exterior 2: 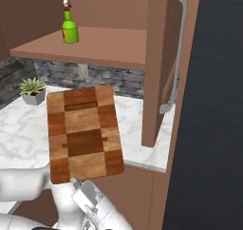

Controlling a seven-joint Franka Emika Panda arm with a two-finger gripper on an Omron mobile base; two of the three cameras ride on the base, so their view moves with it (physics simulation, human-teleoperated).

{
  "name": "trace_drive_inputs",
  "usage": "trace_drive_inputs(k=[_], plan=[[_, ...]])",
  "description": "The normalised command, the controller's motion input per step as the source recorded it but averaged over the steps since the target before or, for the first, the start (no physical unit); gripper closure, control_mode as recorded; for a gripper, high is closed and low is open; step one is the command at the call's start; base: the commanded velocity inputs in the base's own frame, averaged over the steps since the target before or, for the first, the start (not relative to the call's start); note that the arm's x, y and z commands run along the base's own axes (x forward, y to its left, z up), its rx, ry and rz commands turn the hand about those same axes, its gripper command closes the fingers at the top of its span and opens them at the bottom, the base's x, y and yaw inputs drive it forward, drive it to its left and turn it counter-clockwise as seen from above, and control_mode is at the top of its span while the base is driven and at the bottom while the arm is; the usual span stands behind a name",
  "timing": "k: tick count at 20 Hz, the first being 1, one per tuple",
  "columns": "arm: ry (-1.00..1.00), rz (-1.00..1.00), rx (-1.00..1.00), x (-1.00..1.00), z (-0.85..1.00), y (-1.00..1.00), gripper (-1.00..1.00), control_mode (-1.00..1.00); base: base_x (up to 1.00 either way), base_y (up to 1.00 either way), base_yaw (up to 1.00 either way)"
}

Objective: Move the cutting board and knife to the sink. Then move spray from the cabinet to the counter.

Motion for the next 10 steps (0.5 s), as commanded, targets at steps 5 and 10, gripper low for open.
trace_drive_inputs(k=[5,10], plan=[[-0.08,0.05,0.05,0.0,0.37,-0.04,1.0,-1.0,0.0,0.0,0.0],[-0.13,0.01,0.01,-0.14,0.35,0.0,1.0,-1.0,0.0,0.0,0.0]])
